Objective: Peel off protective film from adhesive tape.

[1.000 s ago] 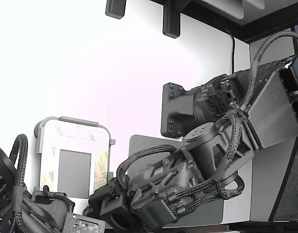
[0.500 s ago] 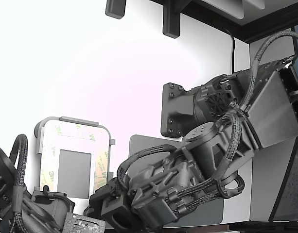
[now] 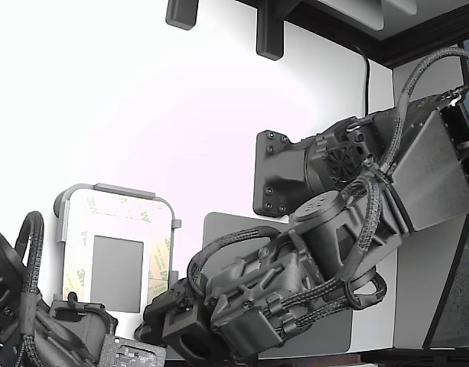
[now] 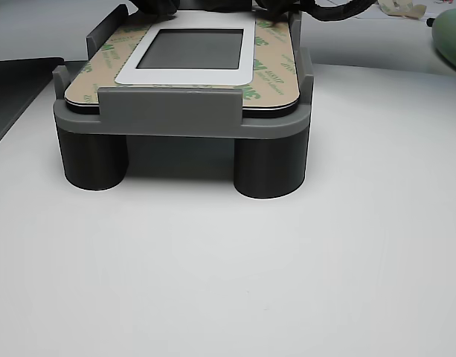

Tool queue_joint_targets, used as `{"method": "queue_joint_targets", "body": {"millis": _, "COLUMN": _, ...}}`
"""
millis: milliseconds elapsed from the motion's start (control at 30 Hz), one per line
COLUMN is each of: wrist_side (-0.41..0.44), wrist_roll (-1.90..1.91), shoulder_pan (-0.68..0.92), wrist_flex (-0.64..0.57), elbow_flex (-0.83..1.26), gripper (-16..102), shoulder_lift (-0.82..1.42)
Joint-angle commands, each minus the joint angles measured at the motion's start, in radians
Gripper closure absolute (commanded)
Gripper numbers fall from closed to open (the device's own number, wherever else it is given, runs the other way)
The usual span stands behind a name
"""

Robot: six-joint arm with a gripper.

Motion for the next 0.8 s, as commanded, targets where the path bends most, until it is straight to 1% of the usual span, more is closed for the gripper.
{"method": "queue_joint_targets", "body": {"millis": 0, "wrist_side": 0.0, "wrist_roll": -0.008, "shoulder_pan": -0.006, "wrist_flex": -0.006, "elbow_flex": -0.018, "gripper": 97, "shoulder_lift": 0.032}}
{"method": "queue_joint_targets", "body": {"millis": 767, "wrist_side": 0.002, "wrist_roll": -0.038, "shoulder_pan": -0.017, "wrist_flex": -0.005, "elbow_flex": 0.011, "gripper": 97, "shoulder_lift": 0.048}}
